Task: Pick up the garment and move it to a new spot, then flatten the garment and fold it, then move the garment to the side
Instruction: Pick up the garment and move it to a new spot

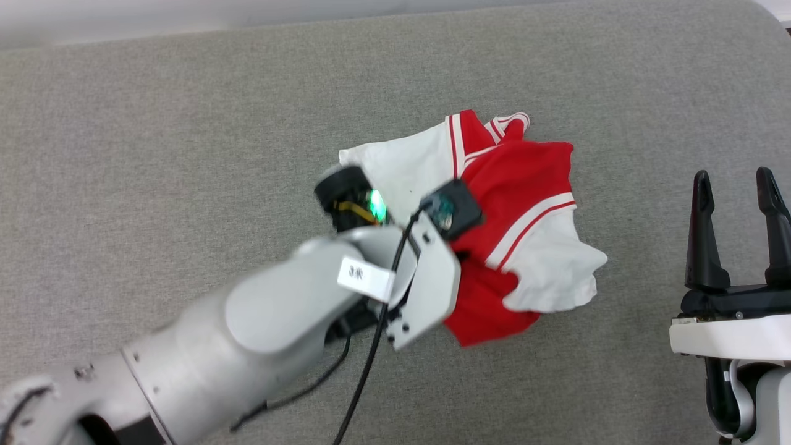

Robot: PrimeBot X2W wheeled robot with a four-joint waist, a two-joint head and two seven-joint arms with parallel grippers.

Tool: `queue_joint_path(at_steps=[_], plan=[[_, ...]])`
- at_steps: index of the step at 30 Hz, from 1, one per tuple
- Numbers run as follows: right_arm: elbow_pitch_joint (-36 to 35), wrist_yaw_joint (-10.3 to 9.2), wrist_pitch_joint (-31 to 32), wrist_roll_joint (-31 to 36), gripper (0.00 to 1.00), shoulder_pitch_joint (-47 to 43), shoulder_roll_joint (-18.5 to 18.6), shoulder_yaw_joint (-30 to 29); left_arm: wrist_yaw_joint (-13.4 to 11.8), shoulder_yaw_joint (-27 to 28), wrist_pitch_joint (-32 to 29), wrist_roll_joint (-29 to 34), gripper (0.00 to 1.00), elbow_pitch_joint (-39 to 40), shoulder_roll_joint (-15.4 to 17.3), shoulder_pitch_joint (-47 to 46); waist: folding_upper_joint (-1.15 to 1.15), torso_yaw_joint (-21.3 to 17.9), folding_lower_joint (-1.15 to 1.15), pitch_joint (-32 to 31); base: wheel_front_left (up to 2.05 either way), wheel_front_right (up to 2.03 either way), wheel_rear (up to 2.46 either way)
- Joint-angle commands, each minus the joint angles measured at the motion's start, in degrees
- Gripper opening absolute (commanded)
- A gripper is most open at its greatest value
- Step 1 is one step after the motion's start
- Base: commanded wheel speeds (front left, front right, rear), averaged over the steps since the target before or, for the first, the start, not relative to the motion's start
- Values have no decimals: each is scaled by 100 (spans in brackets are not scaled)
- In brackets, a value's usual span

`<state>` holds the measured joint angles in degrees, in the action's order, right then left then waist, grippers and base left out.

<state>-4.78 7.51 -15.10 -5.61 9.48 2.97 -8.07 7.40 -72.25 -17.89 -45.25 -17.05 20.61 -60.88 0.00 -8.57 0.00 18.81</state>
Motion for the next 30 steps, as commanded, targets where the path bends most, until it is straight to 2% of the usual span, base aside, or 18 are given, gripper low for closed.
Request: queue_joint_path(at_steps=[1, 8, 12, 13, 14, 19, 22, 26, 30], plan=[[5, -4, -10, -40, 100, 0, -17, -2, -1, -58, -11, 23, 0, -55, -50, 172, 0, 18, 0, 16, 0, 0, 0], [21, -4, -10, -3, 100, 77, -16, 15, 15, -169, -735, 366, 0, -161, -172, 1326, 0, 94, 0, 94, 0, 0, 0], [47, -4, -11, 43, 100, 37, -16, -17, 18, -186, -685, 462, 0, -166, -191, 1444, 0, 182, 0, 22, 0, 0, 0], [55, -4, -10, 48, 100, 3, -17, -16, 18, -176, -607, 482, 43, -163, -212, 1417, 0, 211, 0, -25, 0, 0, 0], [65, -4, -10, 64, 100, -30, -16, -14, 15, -160, -457, 512, 100, -168, -239, 1358, 0, 242, 0, -79, 0, 0, 0], [133, -4, -11, 121, 100, -244, -16, -24, -1, -30, 498, 452, 100, -303, -319, 1156, 0, 420, 0, -459, 0, 0, 0], [182, -4, -11, 166, 100, -385, -16, -30, -81, 169, 981, 365, 100, -357, -253, 1333, 0, 545, 0, -702, 0, 0, 0], [215, -4, -10, 193, 100, -561, -16, -62, -384, 549, 1455, 158, 100, -143, 57, 1626, 0, 693, 0, -931, 0, 0, 0], [231, -4, -10, 200, 100, -699, -15, -78, -876, 946, 1984, 81, 100, 242, 506, 2024, 0, 821, 0, -1076, 0, 0, 0]])
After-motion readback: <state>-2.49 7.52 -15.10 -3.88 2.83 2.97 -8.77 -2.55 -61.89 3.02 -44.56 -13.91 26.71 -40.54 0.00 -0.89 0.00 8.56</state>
